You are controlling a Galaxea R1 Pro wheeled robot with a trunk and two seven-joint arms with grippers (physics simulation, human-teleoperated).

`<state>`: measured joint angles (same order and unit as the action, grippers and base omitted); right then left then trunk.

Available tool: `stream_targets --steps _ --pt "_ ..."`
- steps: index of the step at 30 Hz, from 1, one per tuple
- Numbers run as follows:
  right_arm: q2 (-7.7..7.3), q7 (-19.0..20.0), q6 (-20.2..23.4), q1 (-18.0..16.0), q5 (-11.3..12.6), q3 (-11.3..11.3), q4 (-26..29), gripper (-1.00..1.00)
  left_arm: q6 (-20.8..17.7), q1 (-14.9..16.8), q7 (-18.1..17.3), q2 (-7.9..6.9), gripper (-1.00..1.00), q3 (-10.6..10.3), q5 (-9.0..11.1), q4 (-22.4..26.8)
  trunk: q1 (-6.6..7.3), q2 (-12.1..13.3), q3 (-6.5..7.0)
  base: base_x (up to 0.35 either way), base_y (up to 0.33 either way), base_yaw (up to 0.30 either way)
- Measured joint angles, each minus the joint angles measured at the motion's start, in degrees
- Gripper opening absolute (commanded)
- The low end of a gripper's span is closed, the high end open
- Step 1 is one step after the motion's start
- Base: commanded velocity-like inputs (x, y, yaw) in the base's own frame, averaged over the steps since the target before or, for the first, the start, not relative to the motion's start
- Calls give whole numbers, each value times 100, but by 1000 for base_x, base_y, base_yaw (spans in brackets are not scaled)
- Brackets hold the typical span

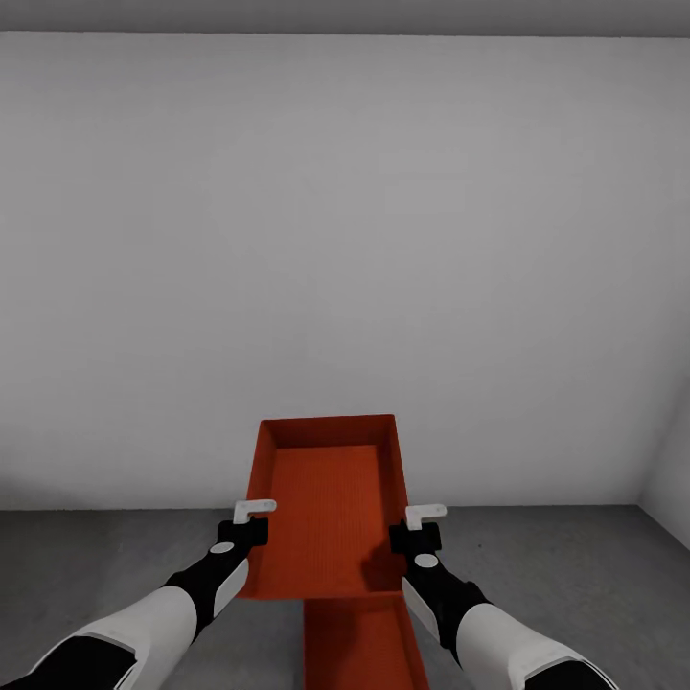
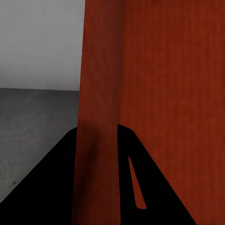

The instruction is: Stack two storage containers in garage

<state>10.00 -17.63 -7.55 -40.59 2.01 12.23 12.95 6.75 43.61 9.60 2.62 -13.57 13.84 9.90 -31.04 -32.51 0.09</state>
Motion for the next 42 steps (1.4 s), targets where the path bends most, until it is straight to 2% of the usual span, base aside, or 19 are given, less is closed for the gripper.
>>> stream_targets --steps 22,31,42 --pt "0 -4 -17 0 -6 5 2 -100 22 0 -5 -2 -100 -1 6 0 0 0 0 -1 -17 0" --pt "-3 1 -23 -2 -7 0 -11 -100 22 -1 1 4 -100 -6 11 -8 -1 1 1 -142 -166 0" --pt "-2 1 -14 -1 -8 0 -6 -100 20 0 -2 1 -100 -6 14 -9 0 0 0 -16 -22 0"
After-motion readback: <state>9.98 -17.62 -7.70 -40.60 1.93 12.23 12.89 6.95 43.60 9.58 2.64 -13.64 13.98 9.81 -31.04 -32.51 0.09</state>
